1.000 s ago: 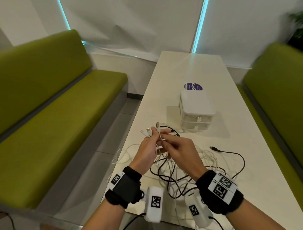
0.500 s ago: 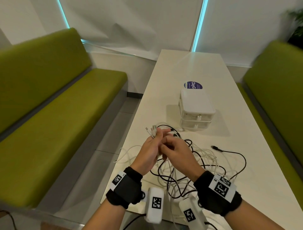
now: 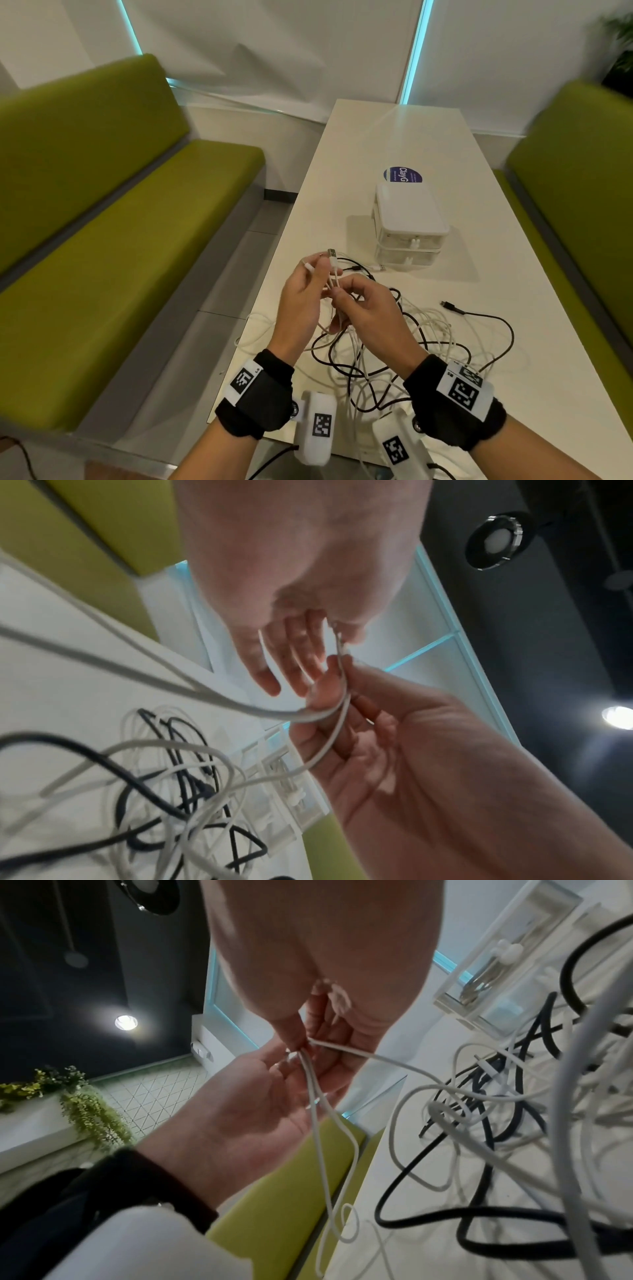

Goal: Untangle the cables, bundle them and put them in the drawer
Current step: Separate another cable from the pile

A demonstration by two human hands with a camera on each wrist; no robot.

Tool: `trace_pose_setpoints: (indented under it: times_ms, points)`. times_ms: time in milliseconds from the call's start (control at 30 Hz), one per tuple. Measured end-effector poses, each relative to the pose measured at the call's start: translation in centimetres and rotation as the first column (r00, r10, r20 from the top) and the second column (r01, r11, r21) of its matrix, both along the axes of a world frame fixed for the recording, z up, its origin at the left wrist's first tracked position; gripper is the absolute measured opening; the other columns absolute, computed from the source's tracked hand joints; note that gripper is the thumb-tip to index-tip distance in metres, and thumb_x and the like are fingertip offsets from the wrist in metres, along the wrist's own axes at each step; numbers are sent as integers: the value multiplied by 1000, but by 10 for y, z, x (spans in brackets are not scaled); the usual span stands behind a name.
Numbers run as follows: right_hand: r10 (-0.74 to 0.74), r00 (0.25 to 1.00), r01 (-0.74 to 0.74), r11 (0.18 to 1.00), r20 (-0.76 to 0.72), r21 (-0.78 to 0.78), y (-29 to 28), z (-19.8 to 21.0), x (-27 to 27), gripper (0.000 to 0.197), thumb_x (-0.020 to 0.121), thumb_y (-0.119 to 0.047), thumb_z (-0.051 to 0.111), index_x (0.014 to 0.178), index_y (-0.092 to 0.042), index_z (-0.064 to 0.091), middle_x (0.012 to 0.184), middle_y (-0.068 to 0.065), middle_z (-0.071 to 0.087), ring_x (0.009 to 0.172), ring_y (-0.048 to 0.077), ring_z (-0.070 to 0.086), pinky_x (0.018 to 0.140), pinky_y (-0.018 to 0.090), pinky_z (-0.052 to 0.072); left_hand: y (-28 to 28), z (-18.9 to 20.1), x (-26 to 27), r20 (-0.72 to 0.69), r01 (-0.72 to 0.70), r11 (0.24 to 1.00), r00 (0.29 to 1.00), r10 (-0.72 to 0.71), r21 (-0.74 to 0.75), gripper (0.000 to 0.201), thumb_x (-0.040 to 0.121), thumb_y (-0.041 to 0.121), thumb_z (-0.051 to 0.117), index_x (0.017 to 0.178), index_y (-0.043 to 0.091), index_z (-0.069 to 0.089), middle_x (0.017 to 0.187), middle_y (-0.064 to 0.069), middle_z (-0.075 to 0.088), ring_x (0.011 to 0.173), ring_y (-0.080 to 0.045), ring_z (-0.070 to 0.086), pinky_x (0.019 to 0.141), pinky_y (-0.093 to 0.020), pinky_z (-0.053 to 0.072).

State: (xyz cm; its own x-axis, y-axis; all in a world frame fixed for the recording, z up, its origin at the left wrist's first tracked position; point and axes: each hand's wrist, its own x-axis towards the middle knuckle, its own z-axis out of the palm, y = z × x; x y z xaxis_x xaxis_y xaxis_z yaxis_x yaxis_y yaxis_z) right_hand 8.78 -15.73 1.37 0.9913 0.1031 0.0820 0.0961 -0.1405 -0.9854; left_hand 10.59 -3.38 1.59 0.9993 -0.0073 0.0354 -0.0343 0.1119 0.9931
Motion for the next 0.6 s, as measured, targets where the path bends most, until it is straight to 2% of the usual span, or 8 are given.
trace_pose_setpoints:
  times_ms: [33,100,167,233,333,433,533,600]
  points:
    - [-17,1000,17,1000,7,-12,0,0,0,14,98,-13,57,90,-5,66,82,-3,67,57,24,68,59,41,59,1,0,1,31,-59,998,998,58,37,28,97,38,53,99,14,67,92,-6,71,87,-17,69,81,-35,57]
    - [-43,999,44,998,22,-33,-1,1,-2,13,98,-13,58,92,-6,67,83,-4,68,54,20,66,56,30,55,1,-1,1,56,-126,989,991,122,79,27,97,33,57,89,10,71,81,-6,72,77,-18,68,75,-34,59]
    - [-53,998,56,997,46,-58,0,2,-5,13,98,-12,58,98,-9,71,91,-3,71,55,14,65,54,22,51,0,-2,0,27,-117,989,993,115,90,31,100,34,52,91,12,72,82,-6,73,77,-18,70,70,-28,58]
    - [-60,995,65,995,77,-71,1,2,-7,17,98,-11,58,104,-13,73,96,-4,73,57,9,64,54,19,50,1,-3,-1,-25,-28,994,999,31,104,38,102,39,43,103,14,71,89,-4,75,84,-15,72,69,-23,56]
    - [-69,992,77,994,102,-79,0,-1,-7,17,97,-14,59,102,-17,75,90,-5,74,58,12,65,57,28,54,3,-4,-2,-55,118,987,992,-113,107,47,102,44,35,116,13,67,98,-4,75,90,-11,71,73,-20,55]
    - [-50,995,54,997,81,-50,-3,-3,-5,18,98,-17,59,101,-20,76,81,3,73,59,24,65,62,39,57,6,0,-2,-44,202,972,979,-198,120,52,98,46,34,121,11,65,85,7,71,71,-2,65,71,-19,53]
    - [-12,998,13,1000,62,-17,-6,-6,-2,19,98,-14,58,99,-18,77,75,8,70,57,20,62,61,37,55,9,2,-2,-20,281,951,960,-280,128,53,95,44,36,125,9,62,72,13,64,61,-3,54,72,-26,53]
    - [12,998,-12,1000,64,-1,-7,-7,-1,19,97,-13,59,101,-19,77,74,8,69,58,18,62,61,33,53,11,3,-2,-33,321,941,947,-319,103,51,96,42,37,128,10,61,85,9,70,61,-4,55,72,-26,53]
